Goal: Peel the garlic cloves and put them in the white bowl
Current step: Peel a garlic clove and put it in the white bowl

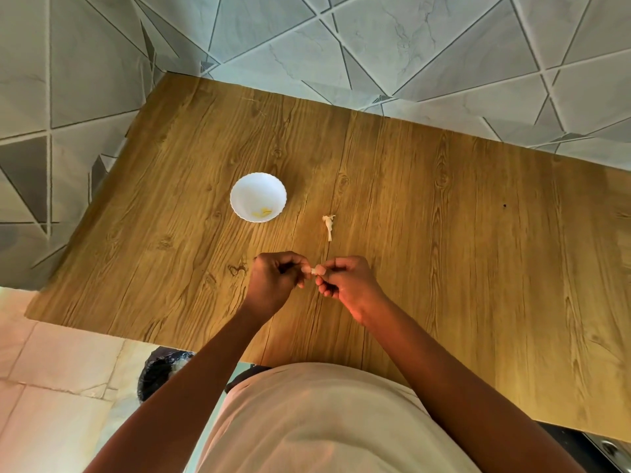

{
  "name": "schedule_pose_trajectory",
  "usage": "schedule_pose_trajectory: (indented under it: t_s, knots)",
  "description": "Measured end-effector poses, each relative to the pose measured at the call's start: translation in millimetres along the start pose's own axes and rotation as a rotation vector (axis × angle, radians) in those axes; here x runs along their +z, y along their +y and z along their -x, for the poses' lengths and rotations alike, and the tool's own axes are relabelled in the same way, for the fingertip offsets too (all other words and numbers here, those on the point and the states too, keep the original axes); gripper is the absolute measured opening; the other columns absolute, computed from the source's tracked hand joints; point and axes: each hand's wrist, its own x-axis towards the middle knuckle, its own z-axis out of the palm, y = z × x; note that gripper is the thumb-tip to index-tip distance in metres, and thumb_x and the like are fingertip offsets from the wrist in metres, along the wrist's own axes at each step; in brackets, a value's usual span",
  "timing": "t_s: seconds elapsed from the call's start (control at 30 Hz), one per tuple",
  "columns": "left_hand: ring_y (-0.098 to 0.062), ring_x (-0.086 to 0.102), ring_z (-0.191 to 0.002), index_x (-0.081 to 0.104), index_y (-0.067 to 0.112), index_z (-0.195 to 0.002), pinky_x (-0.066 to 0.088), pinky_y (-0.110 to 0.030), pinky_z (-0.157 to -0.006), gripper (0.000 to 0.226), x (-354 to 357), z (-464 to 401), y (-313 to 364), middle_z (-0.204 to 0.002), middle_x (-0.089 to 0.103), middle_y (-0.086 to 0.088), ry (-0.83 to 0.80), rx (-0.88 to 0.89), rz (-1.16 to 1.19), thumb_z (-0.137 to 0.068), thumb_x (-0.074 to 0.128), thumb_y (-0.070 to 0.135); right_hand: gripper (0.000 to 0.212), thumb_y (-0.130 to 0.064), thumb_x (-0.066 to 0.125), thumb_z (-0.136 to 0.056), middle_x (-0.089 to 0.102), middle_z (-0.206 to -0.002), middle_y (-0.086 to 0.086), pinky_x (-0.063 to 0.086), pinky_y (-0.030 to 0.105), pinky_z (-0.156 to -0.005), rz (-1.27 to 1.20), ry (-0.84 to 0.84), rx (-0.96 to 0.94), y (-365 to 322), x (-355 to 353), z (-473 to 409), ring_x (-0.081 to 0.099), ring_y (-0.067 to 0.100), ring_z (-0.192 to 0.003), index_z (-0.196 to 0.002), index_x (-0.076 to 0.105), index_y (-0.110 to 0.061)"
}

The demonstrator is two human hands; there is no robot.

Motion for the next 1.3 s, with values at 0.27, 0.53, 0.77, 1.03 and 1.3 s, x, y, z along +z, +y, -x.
schedule_pose_trajectory:
  t_s: [0.27,0.53,0.77,1.03,1.3]
  knots:
    - [-0.018,0.054,-0.056,0.071,-0.005,-0.086,0.04,-0.021,-0.049,0.014,-1,-3,17,-0.073,0.067,-0.02,-0.022,-0.422,0.536,-0.092,0.06,-0.013,0.013,-0.001,0.063,-0.096,0.07,-0.076,0.002,0.055,0.03,-0.063,0.436,0.017,-0.66,4,-11,1,0.066,0.017,-0.068,-0.096,0.075,-0.008]
    - [-0.015,0.07,-0.059,0.074,0.004,-0.09,0.055,-0.025,-0.057,0.008,-4,-3,7,-0.07,0.074,-0.005,0.033,-0.204,-0.056,-0.086,0.077,-0.002,0.01,-0.001,0.069,-0.093,0.075,-0.08,0.006,0.061,0.034,-0.07,0.295,0.047,-0.47,18,-18,-11,0.073,0.021,-0.073,-0.098,0.076,-0.005]
    - [-0.011,0.066,-0.072,0.078,0.011,-0.09,0.058,-0.037,-0.072,0.028,6,8,-14,-0.086,0.073,-0.002,-0.066,0.088,-0.501,-0.082,0.067,-0.013,0.011,0.0,0.073,-0.089,0.076,-0.081,0.005,0.063,0.035,-0.07,0.372,0.089,-0.384,32,-25,-15,0.075,0.017,-0.072,-0.098,0.077,-0.005]
    - [-0.001,0.069,-0.066,0.078,0.008,-0.105,0.058,-0.019,-0.068,0.022,12,9,-3,-0.095,0.078,-0.001,0.038,0.082,-0.362,-0.087,0.074,-0.003,0.016,0.001,0.072,-0.089,0.073,-0.076,0.003,0.062,0.033,-0.067,0.387,0.069,-0.379,27,-19,-13,0.073,0.02,-0.07,-0.089,0.073,-0.016]
    - [-0.012,0.07,-0.064,0.078,0.01,-0.091,0.059,-0.023,-0.062,0.021,16,10,9,-0.075,0.074,0.006,0.07,0.028,-0.23,-0.087,0.071,-0.01,0.003,-0.004,0.074,-0.09,0.074,-0.074,0.007,0.062,0.035,-0.064,0.335,0.066,-0.393,25,-14,-9,0.073,0.023,-0.067,-0.092,0.076,-0.004]
